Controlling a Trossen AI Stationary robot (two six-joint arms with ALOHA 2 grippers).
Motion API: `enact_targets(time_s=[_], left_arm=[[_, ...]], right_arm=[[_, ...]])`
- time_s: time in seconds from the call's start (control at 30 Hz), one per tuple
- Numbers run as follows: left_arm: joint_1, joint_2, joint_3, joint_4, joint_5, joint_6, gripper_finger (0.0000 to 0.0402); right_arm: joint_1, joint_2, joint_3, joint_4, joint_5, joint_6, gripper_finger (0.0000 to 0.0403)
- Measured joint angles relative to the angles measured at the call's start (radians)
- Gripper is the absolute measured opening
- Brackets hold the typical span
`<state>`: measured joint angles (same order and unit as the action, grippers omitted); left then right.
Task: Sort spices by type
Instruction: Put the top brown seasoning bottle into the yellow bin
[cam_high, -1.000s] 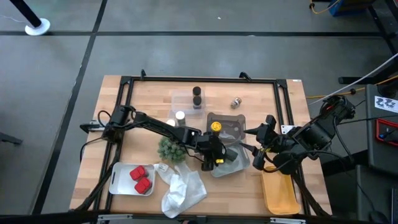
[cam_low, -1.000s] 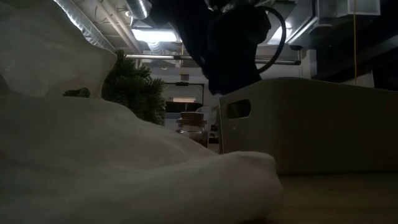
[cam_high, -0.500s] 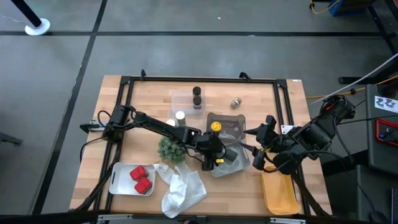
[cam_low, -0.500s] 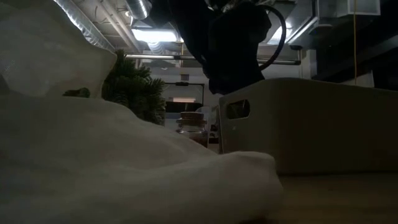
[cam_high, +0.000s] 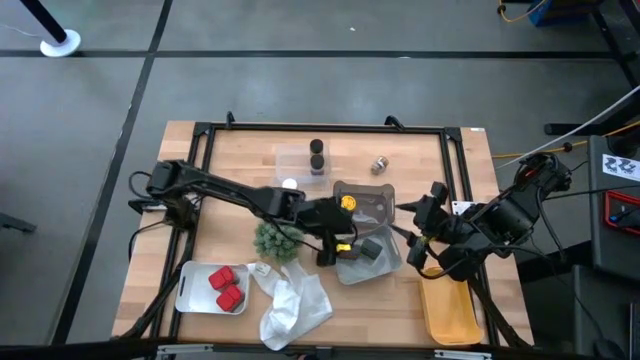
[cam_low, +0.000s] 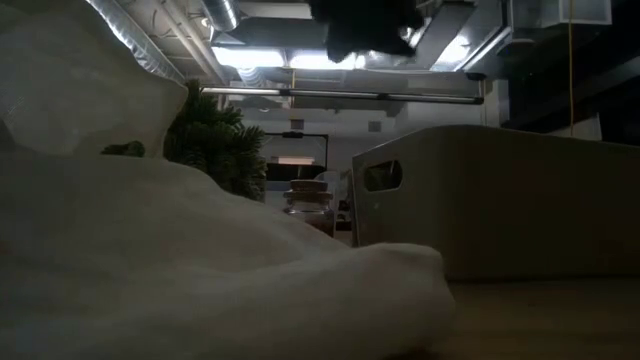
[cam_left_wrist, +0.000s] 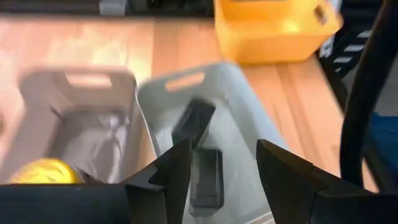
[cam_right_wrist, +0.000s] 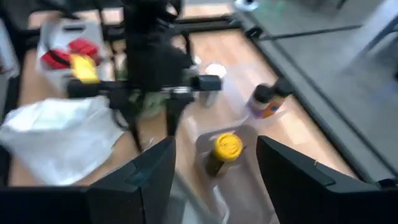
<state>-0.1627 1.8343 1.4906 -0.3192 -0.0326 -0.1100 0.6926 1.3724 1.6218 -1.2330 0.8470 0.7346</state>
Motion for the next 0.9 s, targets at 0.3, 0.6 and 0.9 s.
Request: enact_targets(time_s=[0.3, 0.6, 0.9], left_arm=[[0.0, -0.161, 0.0, -0.025, 0.0, 0.162, 0.0166], [0.059, -0.263, 0.0, -0.159, 0.0, 0.258, 0.0166], [0.177, -0.279, -0.032, -0.21, 0.0, 0.301, 0.0166]], right_arm=[[-0.173, 0.004, 0.0, -0.123, -0.025, -0.095, 0.0223], [-0.48, 0.007, 0.0, -0.175, -0.184, -0.528, 0.0223], [-0.783, 0.046, 0.0, -0.169, -0.373, -0.895, 0.0223]])
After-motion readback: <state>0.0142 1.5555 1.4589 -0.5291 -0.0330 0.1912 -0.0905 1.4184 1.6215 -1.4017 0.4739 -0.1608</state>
